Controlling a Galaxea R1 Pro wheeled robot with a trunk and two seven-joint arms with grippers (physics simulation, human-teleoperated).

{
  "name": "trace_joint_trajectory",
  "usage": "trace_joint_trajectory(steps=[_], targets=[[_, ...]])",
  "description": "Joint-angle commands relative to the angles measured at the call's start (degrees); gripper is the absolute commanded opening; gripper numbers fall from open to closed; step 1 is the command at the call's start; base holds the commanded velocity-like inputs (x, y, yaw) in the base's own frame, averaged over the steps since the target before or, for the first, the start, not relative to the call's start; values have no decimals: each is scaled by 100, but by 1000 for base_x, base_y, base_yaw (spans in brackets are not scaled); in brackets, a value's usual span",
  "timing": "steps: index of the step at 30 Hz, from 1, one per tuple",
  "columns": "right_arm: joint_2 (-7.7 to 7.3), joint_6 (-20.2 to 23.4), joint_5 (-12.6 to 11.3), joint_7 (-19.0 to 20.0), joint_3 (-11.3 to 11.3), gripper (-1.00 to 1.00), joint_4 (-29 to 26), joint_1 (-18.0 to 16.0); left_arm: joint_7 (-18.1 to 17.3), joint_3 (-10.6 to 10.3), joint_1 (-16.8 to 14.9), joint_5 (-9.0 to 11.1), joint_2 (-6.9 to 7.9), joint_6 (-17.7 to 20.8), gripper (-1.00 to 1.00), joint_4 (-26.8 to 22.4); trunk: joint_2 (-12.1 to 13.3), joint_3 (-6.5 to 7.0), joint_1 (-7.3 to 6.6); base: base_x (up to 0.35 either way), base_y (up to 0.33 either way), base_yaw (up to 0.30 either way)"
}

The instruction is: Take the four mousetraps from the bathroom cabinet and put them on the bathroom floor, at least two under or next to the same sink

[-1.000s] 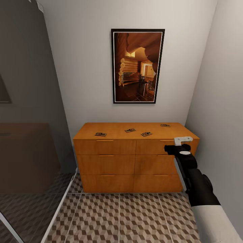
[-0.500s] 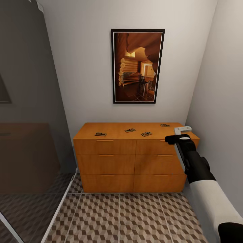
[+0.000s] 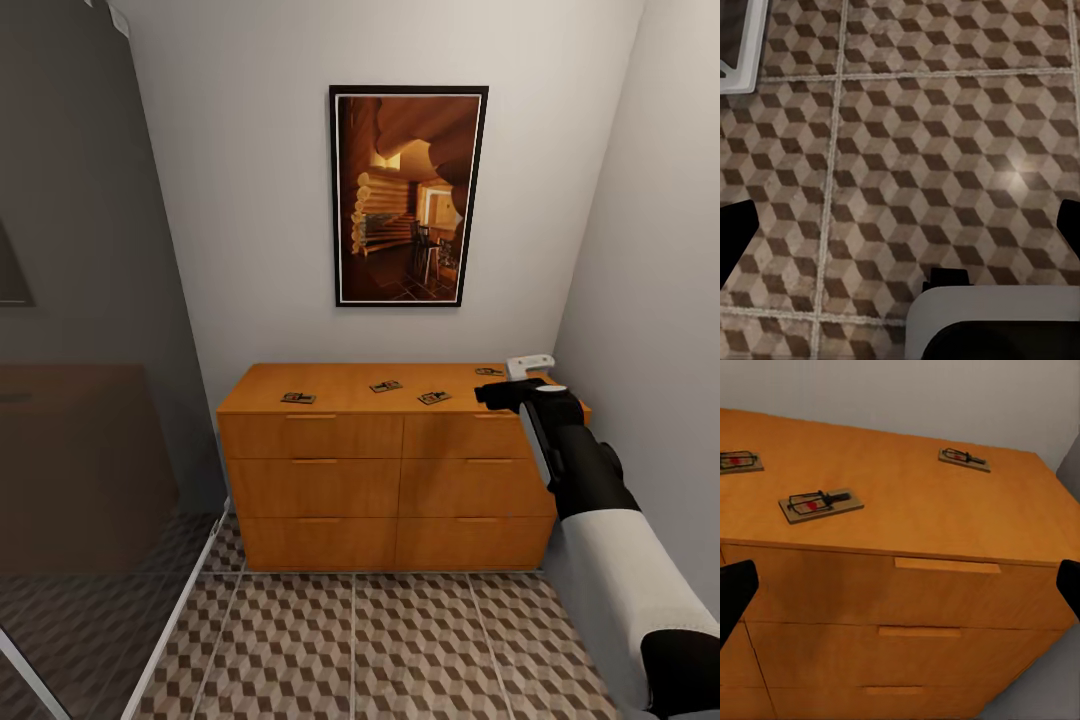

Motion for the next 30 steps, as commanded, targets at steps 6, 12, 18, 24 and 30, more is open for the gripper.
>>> trace_joint_trajectory(steps=[6, 12, 18, 24, 30], targets=[[-7, 31, 17, 392, -1, 100, -9, -40, 20, -6, 0, -1, 0, -7, 100, 3, -3, -6, 0, 0, 0, 0], [-89, 42, 5, 616, -7, 100, -9, -50, 21, -4, 0, -1, -1, -4, 100, 5, -3, -6, 0, 0, 0, 0], [-224, 53, -70, 670, -9, 100, -9, -52, 22, -3, 0, -1, -1, -3, 100, 5, -3, -6, 0, 0, 0, 0], [-287, 66, -143, 670, -10, 100, -9, -52, 21, -8, 0, 0, -1, -3, 100, 5, -3, -6, 0, 0, 0, 0], [-299, 192, -153, 647, -10, 100, -7, -76, 25, -11, 0, 12, -1, -3, 100, 64, -3, -6, 0, 0, 0, 0]])
